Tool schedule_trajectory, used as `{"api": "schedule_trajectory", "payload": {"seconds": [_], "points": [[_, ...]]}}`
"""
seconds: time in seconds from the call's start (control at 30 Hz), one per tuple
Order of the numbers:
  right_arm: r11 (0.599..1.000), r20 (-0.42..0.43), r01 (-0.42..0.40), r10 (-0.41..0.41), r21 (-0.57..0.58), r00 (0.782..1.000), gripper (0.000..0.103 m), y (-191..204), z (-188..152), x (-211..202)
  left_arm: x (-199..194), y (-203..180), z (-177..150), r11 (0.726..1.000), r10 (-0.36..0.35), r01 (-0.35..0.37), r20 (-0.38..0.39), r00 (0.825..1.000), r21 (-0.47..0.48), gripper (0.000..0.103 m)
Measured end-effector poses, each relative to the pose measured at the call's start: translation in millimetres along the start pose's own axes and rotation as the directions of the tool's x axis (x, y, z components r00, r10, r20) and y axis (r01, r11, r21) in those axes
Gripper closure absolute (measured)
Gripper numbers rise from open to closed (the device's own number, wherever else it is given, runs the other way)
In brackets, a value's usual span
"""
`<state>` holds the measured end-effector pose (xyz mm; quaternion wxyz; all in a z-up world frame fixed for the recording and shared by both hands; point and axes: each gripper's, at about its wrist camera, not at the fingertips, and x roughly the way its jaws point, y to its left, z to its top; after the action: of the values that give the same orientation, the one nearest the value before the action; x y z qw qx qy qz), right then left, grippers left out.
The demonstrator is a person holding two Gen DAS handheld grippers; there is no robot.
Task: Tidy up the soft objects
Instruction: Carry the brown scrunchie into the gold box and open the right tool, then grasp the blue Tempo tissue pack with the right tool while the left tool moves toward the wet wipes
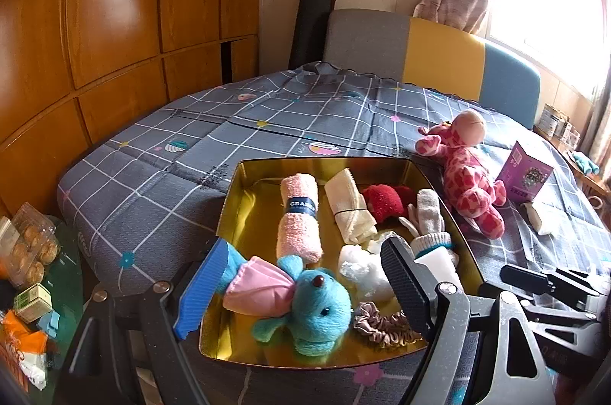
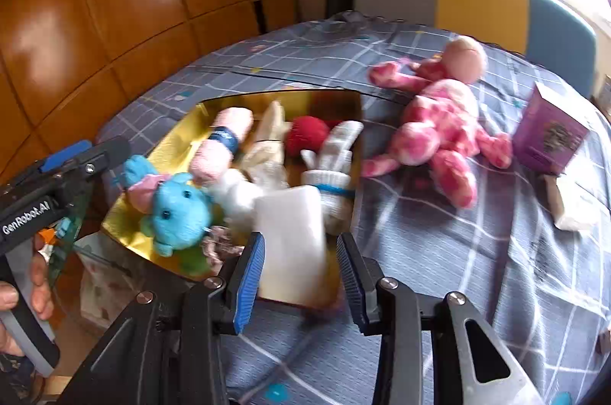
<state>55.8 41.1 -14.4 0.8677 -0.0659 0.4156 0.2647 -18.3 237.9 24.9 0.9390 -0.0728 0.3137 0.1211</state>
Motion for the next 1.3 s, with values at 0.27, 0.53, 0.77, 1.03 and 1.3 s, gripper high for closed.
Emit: {"api": "schedule_trajectory", "payload": {"seconds": [0.27,0.53,0.77,1.03,1.3], "points": [[0.997,0.013,0.060,-0.061,0.054,0.998,0.064,-38.7,-5.2,-18.8,-3.6,-17.9,0.6,0.999,-0.020,0.019,0.006,1.000,0.043,0.020],[0.989,0.014,0.130,-0.132,0.067,0.991,0.064,-75.4,-9.8,-34.2,-5.3,-40.4,4.3,0.995,-0.046,0.045,0.004,0.999,0.094,0.020],[0.964,0.004,0.219,-0.223,0.147,0.975,0.064,-124.8,-17.1,-53.7,-3.8,-66.2,6.7,0.985,-0.078,0.079,-0.009,0.997,0.150,0.020],[0.898,-0.054,0.356,-0.354,0.260,0.933,0.064,-195.1,-29.6,-80.0,-1.1,-101.2,12.8,0.967,-0.130,0.132,-0.022,0.991,0.218,0.020],[0.743,-0.106,0.509,-0.519,0.434,0.848,0.063,-286.7,-52.7,-118.5,1.4,-150.4,19.4,0.933,-0.206,0.208,-0.038,0.978,0.294,0.020]]}}
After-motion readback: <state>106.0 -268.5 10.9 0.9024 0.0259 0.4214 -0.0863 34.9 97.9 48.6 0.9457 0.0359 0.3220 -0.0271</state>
